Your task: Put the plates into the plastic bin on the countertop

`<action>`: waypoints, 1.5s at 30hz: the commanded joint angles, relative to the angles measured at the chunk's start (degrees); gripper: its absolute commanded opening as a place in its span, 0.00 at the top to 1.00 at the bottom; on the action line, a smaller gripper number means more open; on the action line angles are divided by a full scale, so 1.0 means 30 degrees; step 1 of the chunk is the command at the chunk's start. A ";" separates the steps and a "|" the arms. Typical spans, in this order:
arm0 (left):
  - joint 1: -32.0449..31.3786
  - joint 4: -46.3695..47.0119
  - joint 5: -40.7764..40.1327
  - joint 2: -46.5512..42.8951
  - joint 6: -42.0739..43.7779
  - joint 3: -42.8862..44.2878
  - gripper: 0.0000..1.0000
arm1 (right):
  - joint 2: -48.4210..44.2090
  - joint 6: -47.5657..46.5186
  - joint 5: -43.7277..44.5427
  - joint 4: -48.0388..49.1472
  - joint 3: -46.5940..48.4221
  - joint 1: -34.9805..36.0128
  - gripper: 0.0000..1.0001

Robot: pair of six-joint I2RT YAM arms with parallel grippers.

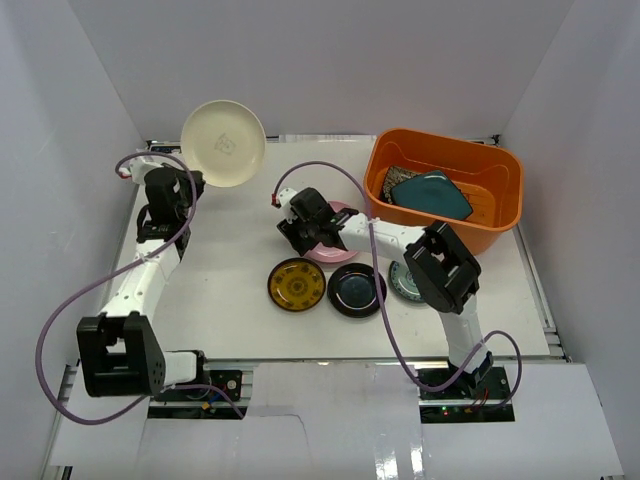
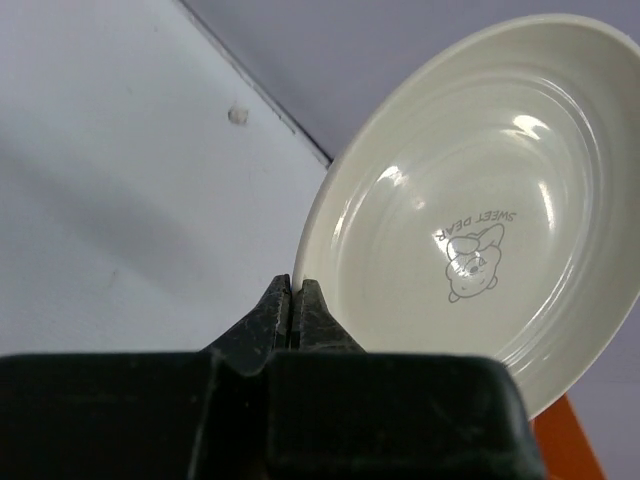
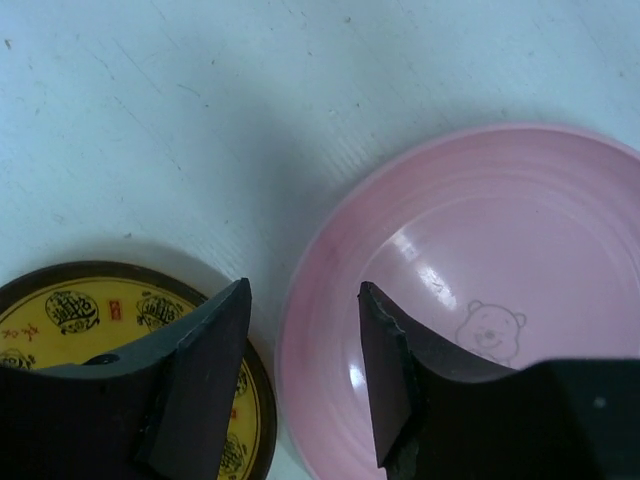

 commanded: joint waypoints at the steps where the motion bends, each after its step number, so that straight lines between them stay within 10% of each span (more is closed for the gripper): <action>1: 0.0561 -0.1676 -0.1789 -0.1208 -0.0455 -0.0387 1.00 | 0.0640 0.0077 0.0726 0.0116 0.1208 0.0113 0.49; 4: 0.0532 -0.1095 -0.1905 -0.2729 -0.0426 -0.1440 1.00 | 0.1343 0.0166 0.1078 0.0381 0.1442 0.0113 0.56; 5: 0.0561 -0.1238 -0.2022 -0.3430 -0.0455 -0.1529 1.00 | 0.1606 0.0224 0.1282 0.0410 0.1559 0.0142 0.75; 8: 0.0561 -0.1153 -0.1936 -0.4487 -0.0222 -0.1587 1.00 | 0.1056 0.0312 0.1052 0.1110 0.1619 0.0171 0.91; 19: -0.1133 -0.0888 0.0173 -0.7098 0.1243 -0.0741 1.00 | -0.7878 -0.0624 -0.0302 0.4161 0.0946 -0.0295 0.92; 34: -1.0625 -0.0946 -0.2138 -0.1683 0.3732 0.3916 1.00 | -0.9325 -0.0481 -0.0472 0.2022 -0.4475 -1.1488 0.92; 37: -1.2092 -0.1062 -0.2637 -0.0013 0.4375 0.5322 1.00 | -0.8648 0.0251 -0.0882 0.1934 -0.4359 -1.1664 0.84; 41: -1.3235 -0.1415 -0.3077 0.2067 0.5020 0.7081 1.00 | -0.9170 0.3059 -0.2195 0.1437 -0.3978 -1.3355 0.31; 45: -1.4348 -0.1619 -0.3458 0.4292 0.5696 0.9246 1.00 | -1.1978 0.5902 -0.3227 0.1289 -0.4298 -1.5674 0.24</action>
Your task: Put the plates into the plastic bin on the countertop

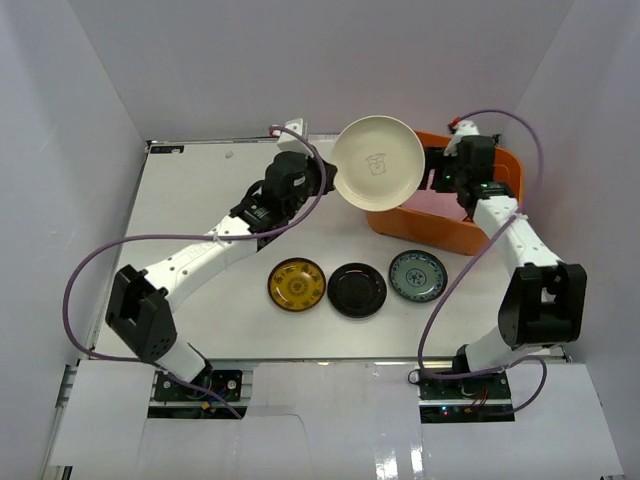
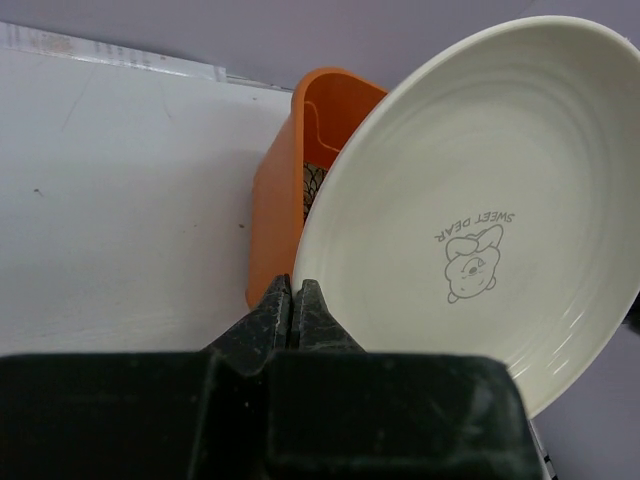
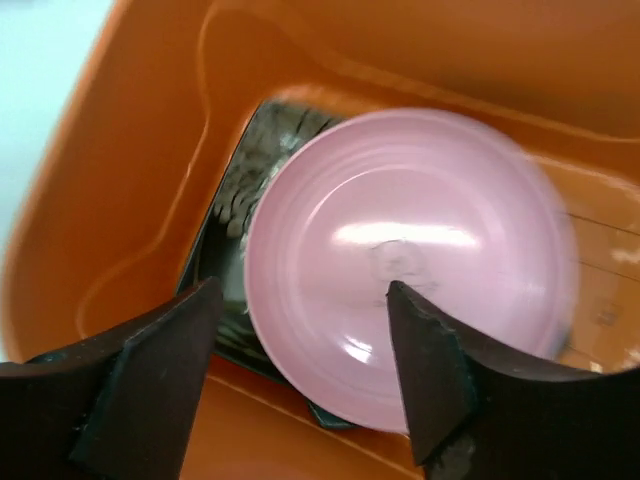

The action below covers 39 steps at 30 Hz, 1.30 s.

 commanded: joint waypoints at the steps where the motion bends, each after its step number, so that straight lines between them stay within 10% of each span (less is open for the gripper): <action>1: -0.0697 0.0144 -0.0770 0.1532 0.0888 0.2284 1.00 | -0.4132 0.3601 -0.0897 0.0953 0.0430 -0.2118 0.28; 3: -0.1077 0.0143 -0.0741 0.2620 0.0947 0.3778 1.00 | -0.5603 0.4164 0.0125 0.0954 -0.0068 -0.3026 0.39; 5: -0.1341 -0.0587 -0.0625 0.4465 0.1035 0.5849 1.00 | -0.7684 0.4632 0.1788 0.0983 -0.0972 -0.3525 0.77; 7: -0.1488 -0.1404 -0.0450 0.5900 0.1152 0.7641 1.00 | -0.9409 0.4694 0.2209 0.1042 -0.1503 -0.3674 0.92; 16: -0.2134 -0.5626 0.0546 1.5541 0.1622 1.9950 1.00 | -1.2961 0.4841 -0.2797 0.1630 -0.4990 -0.3587 0.89; 21: -0.2134 -0.5103 0.1307 1.5988 0.1475 2.0483 0.55 | -1.3900 0.4694 -0.3560 0.0955 -0.5781 -0.3089 0.85; 26: -0.2134 -0.3844 0.2422 1.2829 0.2495 1.8203 0.14 | -1.3814 0.4079 -0.4791 -0.0071 -0.6133 -0.1365 0.73; 34: -0.1958 -0.1117 0.0815 -0.0055 0.2854 0.3041 0.13 | -1.2701 0.3373 0.0439 -0.0191 -0.8911 1.0076 0.51; 39: -0.0671 -0.5065 -0.0562 -0.7648 -0.0360 -0.7278 0.16 | -1.3255 0.7205 0.2529 0.2151 -1.4203 1.3166 0.35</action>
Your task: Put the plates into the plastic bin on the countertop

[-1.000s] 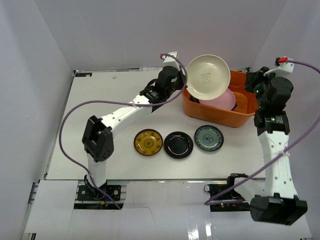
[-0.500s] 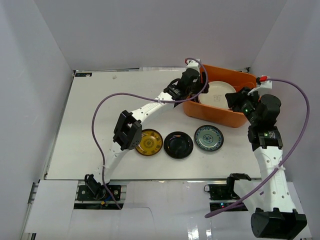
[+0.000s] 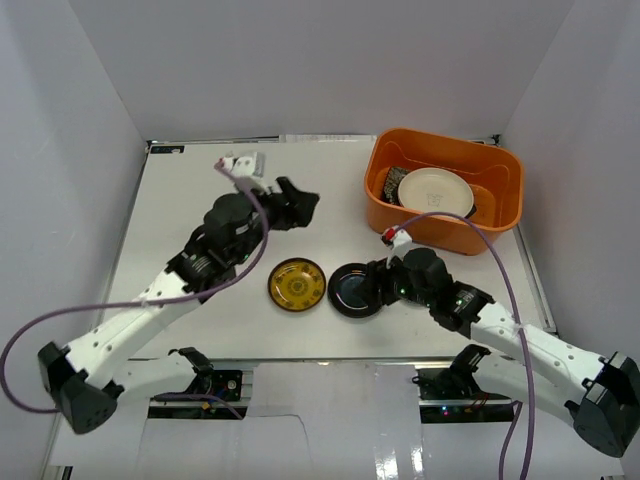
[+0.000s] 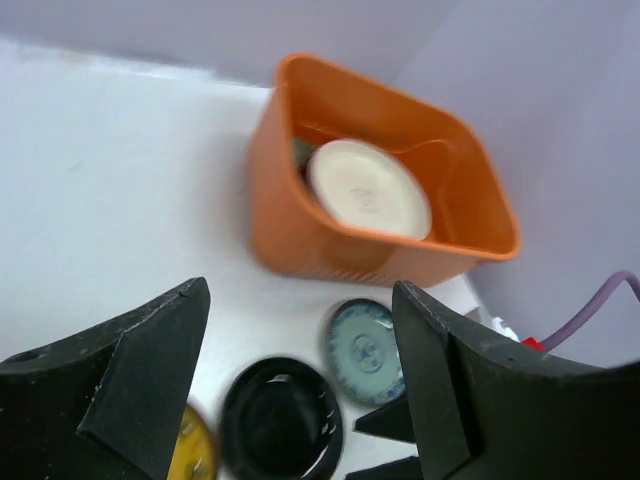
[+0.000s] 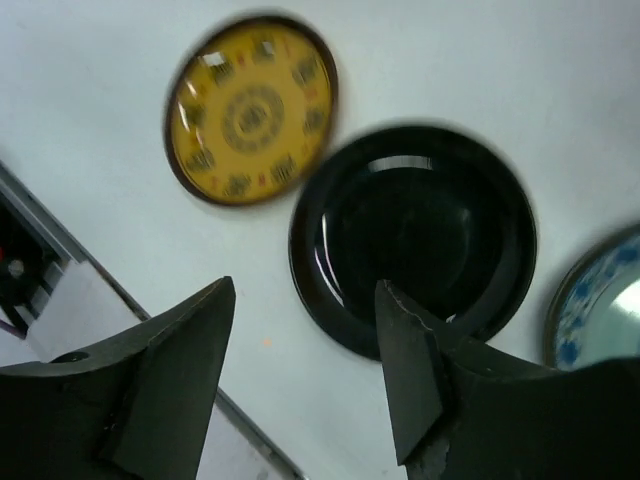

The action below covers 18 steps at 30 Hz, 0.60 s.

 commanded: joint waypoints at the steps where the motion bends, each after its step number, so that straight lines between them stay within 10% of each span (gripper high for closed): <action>1: 0.0998 -0.3933 -0.1323 -0.1999 -0.2627 -0.5412 0.16 | -0.0907 0.3122 0.2575 0.1978 -0.3004 0.1054 0.34; 7: 0.2490 -0.5052 -0.0305 -0.7309 -0.6203 -1.2276 0.05 | -0.4421 0.8458 0.5268 0.2689 -0.7635 0.1320 0.30; 18: 0.3666 -0.0865 0.1957 -0.3065 -0.6119 -1.3802 0.12 | -0.1179 1.1245 0.7264 0.4705 -0.8521 0.0824 0.44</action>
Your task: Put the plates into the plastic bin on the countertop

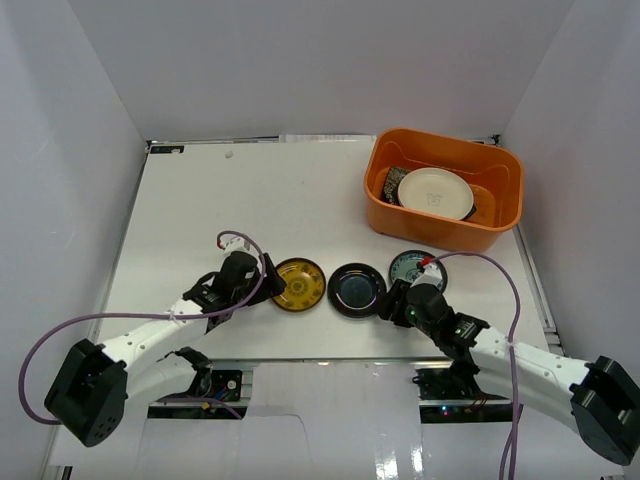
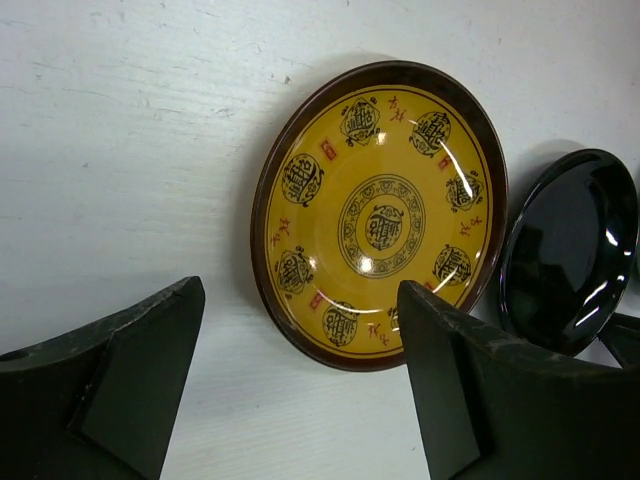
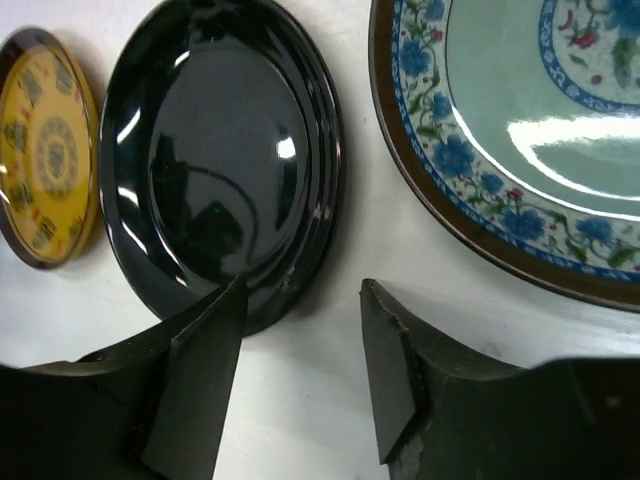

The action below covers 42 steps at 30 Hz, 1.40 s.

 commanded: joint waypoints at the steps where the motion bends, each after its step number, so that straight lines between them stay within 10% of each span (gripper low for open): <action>1: 0.0547 0.2138 0.0872 0.0804 -0.0130 -0.0368 0.12 | 0.2268 0.1656 0.0861 0.2751 -0.0010 -0.0402 0.45; 4: 0.0843 0.3280 0.1254 0.1276 0.0046 -0.0691 0.18 | 0.3533 0.2097 0.0011 0.4804 -0.0653 -0.1133 0.51; 9: 0.0989 0.4309 0.1695 0.2125 0.0103 -0.1132 0.29 | 0.4740 0.2395 -0.0779 0.6714 -0.0919 -0.1926 0.92; 15: 0.1165 0.5304 0.1693 0.2183 0.0133 -0.1718 0.43 | -0.0352 -0.0703 -0.0546 0.3701 0.1416 -0.1868 0.92; 23: 0.1341 0.5130 0.1167 0.2684 0.0251 -0.1601 1.00 | 0.0193 -0.7796 0.3138 0.1148 0.9885 -0.3409 0.92; 30: 0.1341 0.4572 0.1546 0.0167 0.0280 -0.1251 1.00 | 0.6165 -0.8797 -0.1951 0.1180 1.4515 -1.3287 0.92; 39: 0.1282 0.3807 0.2630 -0.0981 0.0808 0.3083 1.00 | 1.4284 -0.9707 -0.2216 -0.0110 1.8444 -1.5373 0.91; 42: 0.1254 0.4307 0.2922 0.0418 0.0807 0.5248 1.00 | 1.4292 -0.9737 -0.1660 -0.0288 1.8332 -1.5373 0.75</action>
